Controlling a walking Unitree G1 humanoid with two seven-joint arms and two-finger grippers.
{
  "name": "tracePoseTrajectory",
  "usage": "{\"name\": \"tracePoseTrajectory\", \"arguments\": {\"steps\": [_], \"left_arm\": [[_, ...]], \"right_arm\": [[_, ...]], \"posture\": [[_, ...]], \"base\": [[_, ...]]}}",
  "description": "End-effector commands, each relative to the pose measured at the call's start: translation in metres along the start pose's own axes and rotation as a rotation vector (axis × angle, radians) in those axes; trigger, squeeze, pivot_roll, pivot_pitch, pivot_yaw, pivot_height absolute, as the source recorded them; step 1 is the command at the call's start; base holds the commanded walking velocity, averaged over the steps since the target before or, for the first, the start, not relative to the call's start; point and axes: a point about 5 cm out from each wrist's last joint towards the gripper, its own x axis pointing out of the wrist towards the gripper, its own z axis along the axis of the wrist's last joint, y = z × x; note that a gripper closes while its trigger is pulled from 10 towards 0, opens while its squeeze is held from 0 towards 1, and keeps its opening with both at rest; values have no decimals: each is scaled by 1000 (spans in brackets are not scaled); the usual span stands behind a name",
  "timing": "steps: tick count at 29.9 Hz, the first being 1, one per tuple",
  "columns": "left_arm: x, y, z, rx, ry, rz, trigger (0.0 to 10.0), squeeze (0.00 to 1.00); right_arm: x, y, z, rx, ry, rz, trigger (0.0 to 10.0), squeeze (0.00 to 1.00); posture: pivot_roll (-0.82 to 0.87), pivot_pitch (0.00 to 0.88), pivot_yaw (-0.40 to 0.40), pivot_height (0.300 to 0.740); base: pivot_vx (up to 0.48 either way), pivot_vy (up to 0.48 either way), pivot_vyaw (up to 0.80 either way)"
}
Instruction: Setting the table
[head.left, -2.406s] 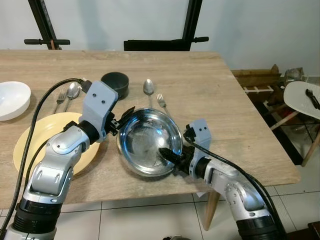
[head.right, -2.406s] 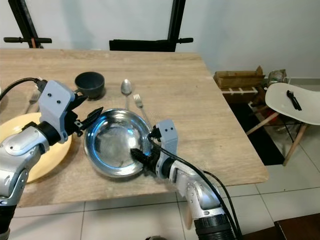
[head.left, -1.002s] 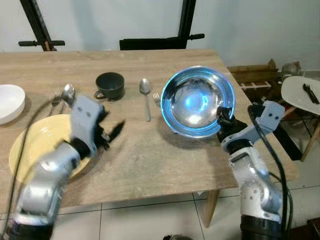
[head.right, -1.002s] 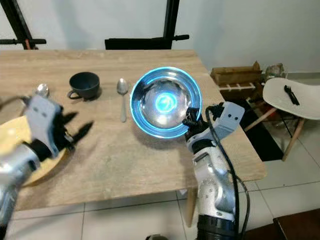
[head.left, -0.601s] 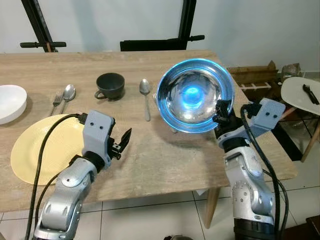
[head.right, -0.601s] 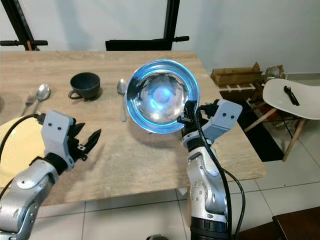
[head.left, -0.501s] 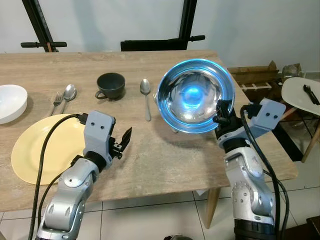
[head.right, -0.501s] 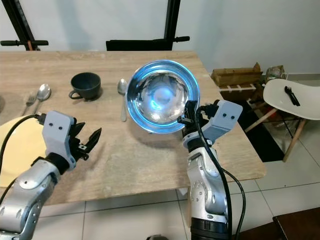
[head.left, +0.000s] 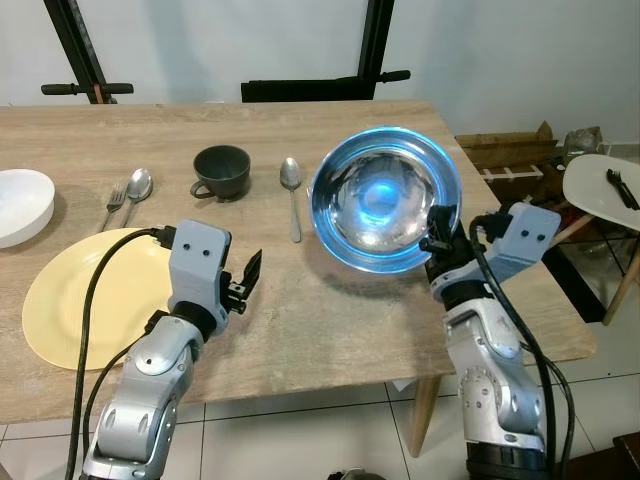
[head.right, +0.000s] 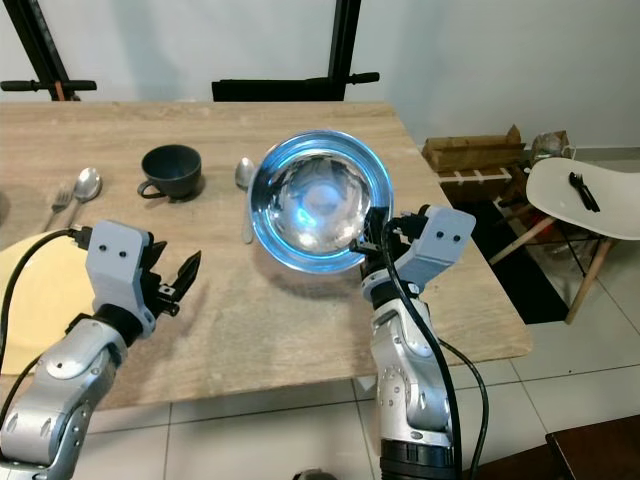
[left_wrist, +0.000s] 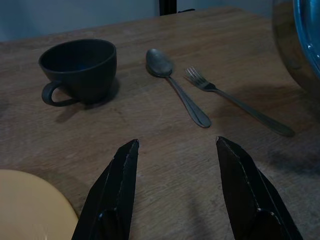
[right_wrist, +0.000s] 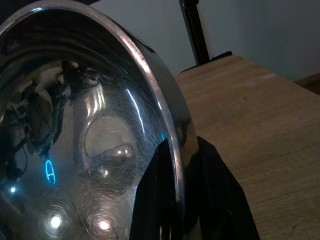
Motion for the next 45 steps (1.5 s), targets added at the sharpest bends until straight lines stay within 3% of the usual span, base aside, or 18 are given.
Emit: {"name": "tracePoseTrajectory", "arguments": {"steps": [1,23,45], "left_arm": [[1,1,-4,8,13,5,10000,0],[3,-1,-3,-28,14,9,10000,0],[4,-1,-2,-27,16,9,10000,0]], "right_arm": [[-2,1,-2,4,-6,0,10000,0],[-2,1,-6,-10,5,1,10000,0],[-3,-1,-8,-15,11,-8,10000,0]], "posture": [[-84,3,15,740],[-86,2,16,740],[-85,7,20,740]], "base": [[0,0,0],[0,0,0],[-346,0,0]]}}
